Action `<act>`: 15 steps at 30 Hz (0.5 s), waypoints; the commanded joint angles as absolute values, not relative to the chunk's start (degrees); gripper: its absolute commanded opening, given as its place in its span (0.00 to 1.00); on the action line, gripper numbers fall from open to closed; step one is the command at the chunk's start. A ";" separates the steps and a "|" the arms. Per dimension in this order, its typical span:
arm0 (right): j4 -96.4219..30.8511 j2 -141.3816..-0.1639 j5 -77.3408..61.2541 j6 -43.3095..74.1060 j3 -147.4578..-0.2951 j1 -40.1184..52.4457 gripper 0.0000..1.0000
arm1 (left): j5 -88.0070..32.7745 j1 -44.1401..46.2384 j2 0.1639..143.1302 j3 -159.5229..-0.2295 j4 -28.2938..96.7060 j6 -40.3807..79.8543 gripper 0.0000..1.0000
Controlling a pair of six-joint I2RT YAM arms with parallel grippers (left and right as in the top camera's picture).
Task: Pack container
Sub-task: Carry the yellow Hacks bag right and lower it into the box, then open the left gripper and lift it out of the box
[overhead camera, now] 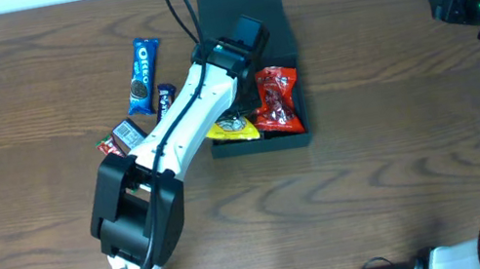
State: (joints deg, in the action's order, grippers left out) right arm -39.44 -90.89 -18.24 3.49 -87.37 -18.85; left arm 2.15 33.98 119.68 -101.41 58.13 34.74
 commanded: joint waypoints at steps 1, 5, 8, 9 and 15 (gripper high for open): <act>-39.62 -90.24 -18.44 4.21 -88.18 -19.20 0.59 | 0.40 33.82 121.62 -102.19 57.91 35.42 0.06; -39.68 -90.24 -18.44 4.21 -88.18 -19.20 0.60 | 0.10 33.78 121.62 -102.19 57.87 39.24 0.06; -39.68 -90.24 -18.44 4.21 -88.18 -19.20 0.59 | 0.08 33.82 121.62 -102.19 58.28 41.04 0.06; -39.68 -90.24 -18.44 4.21 -88.18 -19.20 0.59 | -0.05 33.85 121.62 -102.19 58.26 41.89 0.06; -39.70 -90.24 -18.41 4.21 -88.18 -19.20 0.60 | -1.08 34.04 121.62 -102.19 58.02 42.30 0.06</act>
